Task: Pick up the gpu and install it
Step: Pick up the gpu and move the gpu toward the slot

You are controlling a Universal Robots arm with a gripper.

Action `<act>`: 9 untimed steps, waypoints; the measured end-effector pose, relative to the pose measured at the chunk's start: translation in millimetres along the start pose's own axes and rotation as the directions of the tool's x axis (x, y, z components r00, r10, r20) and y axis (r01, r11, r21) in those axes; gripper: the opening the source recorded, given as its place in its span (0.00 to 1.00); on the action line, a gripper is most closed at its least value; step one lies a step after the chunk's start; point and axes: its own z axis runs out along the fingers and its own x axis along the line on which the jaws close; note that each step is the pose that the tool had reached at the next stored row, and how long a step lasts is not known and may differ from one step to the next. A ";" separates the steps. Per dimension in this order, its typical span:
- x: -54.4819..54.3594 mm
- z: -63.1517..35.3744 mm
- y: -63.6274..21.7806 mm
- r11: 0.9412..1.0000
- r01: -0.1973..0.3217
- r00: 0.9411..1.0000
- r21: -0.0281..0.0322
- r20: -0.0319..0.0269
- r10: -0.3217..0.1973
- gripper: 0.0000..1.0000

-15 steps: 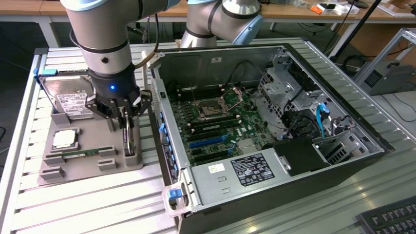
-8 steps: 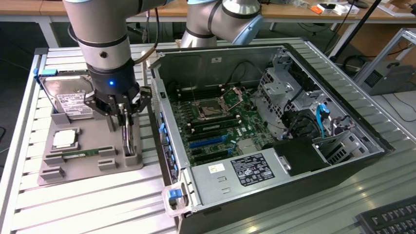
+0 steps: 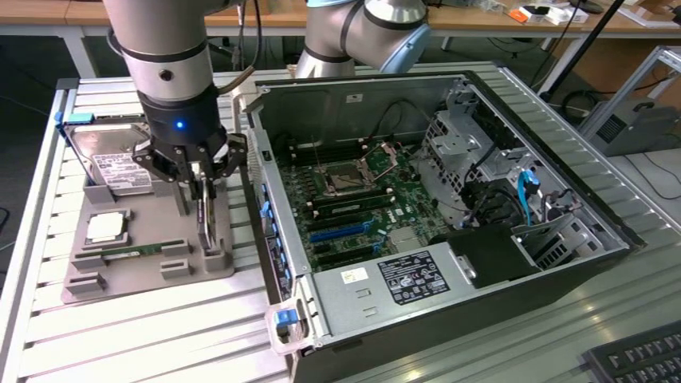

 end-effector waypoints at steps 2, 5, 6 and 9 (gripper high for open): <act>0.0 -0.8 0.0 1.000 0.000 1.000 0.000 0.000 0.000 0.27; -0.1 -1.6 0.0 1.000 0.000 1.000 0.000 0.000 0.000 0.27; -0.1 -1.8 0.0 1.000 0.000 1.000 0.000 0.000 0.000 0.27; -0.1 -2.6 0.0 1.000 0.000 1.000 0.000 0.000 0.000 0.27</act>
